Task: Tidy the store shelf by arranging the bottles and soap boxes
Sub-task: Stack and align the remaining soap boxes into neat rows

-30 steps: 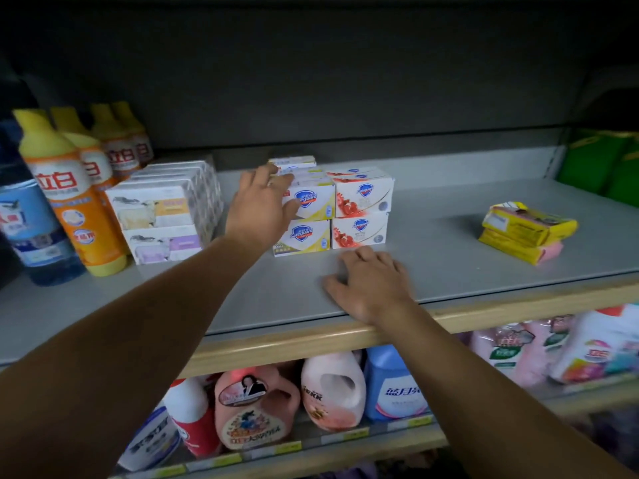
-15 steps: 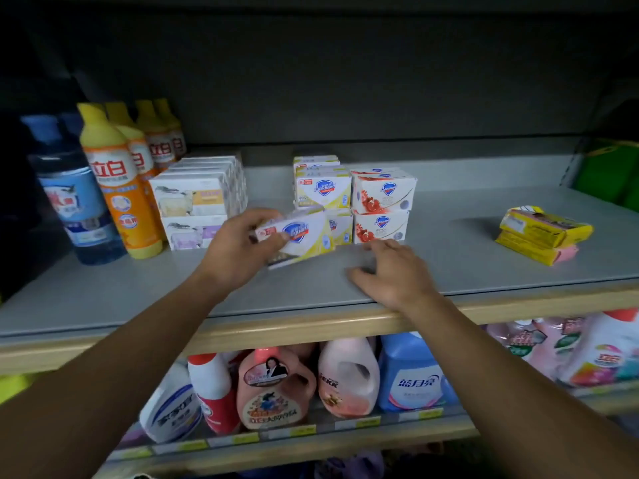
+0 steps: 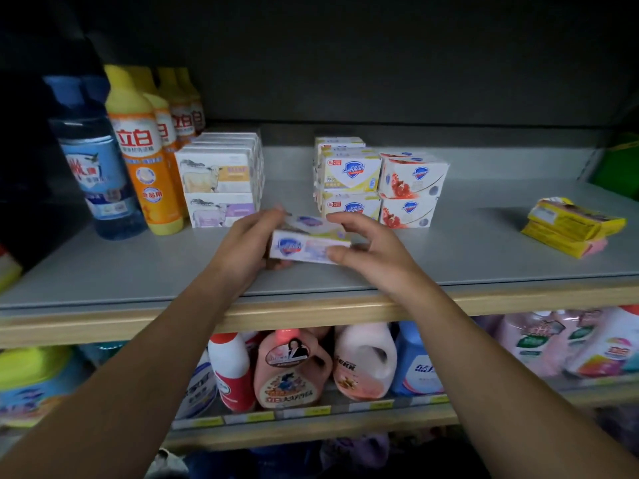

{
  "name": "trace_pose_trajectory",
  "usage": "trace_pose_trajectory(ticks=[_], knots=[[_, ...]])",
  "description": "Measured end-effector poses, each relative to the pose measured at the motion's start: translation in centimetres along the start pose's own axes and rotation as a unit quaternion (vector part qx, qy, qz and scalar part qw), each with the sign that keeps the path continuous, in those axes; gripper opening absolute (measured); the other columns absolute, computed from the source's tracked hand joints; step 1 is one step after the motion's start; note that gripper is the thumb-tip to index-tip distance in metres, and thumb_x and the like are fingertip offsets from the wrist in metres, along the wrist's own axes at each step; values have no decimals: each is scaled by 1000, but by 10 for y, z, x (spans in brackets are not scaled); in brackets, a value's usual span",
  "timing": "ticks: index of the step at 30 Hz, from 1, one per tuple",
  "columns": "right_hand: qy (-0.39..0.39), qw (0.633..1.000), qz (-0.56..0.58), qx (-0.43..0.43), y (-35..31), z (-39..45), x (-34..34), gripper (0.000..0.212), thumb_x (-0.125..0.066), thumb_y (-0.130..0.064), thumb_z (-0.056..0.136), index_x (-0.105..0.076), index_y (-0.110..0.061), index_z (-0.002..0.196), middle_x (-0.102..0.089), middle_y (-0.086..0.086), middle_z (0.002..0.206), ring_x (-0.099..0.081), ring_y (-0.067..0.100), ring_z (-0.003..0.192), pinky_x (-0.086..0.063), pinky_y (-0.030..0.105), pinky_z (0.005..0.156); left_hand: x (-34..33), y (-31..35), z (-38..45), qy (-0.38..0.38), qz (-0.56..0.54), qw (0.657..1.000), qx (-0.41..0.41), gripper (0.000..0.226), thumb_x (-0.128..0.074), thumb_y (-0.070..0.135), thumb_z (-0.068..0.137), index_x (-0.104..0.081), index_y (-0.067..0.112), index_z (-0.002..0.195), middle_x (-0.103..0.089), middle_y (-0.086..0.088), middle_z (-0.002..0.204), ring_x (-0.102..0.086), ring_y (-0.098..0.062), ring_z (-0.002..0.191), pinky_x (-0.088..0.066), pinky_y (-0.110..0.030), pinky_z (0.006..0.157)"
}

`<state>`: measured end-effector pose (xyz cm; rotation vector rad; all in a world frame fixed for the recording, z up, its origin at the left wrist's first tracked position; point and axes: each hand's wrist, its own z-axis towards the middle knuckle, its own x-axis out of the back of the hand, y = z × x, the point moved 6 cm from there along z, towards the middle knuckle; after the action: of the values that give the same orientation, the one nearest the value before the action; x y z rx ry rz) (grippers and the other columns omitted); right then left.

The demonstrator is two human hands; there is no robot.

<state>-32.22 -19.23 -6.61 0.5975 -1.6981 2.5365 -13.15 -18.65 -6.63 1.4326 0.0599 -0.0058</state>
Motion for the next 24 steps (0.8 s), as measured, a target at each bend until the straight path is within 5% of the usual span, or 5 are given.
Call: trace_pose_trajectory(ticks=[4,11,14,18,24], knots=[[64,995,39,-68,1,0,6,29,-63,-43,90,-71,-16,94,-72,13,83,-67,15,56,-53,27,57,-1,2,-1,-10,7,1000,8,57,-52,75,68,-76,23,71,-65,-14,61,-58,-23,48,-47,-26,45],[102,985,73,-118,2,2,6,34,-57,-52,90,-71,-21,86,-74,2,71,-67,17,53,-55,27,53,2,-1,0,27,12,999,16,51,-50,62,87,-68,14,88,-64,-14,59,-57,-23,46,-45,-25,43],[102,984,124,-82,3,0,8,5,-67,-25,89,-70,-27,93,-71,-5,91,-73,14,73,-61,35,68,1,2,-1,7,-22,1000,5,35,-57,45,93,-68,12,98,-69,-12,75,-60,-25,51,-50,-28,46],[95,995,37,-1,-4,-5,11,46,-74,-17,75,-61,-40,113,-60,-22,114,-61,-16,87,-55,23,82,0,2,-3,0,-44,999,6,22,-62,19,94,-57,10,113,-66,-12,98,-60,-21,47,-51,-26,46],[130,991,9,-24,6,-2,14,44,-68,-9,89,-56,-16,131,-64,-1,125,-63,-5,97,-52,21,88,-3,6,-8,-46,-20,998,-46,43,-56,-11,89,-53,5,129,-64,-9,124,-61,-21,51,-56,-31,52]])
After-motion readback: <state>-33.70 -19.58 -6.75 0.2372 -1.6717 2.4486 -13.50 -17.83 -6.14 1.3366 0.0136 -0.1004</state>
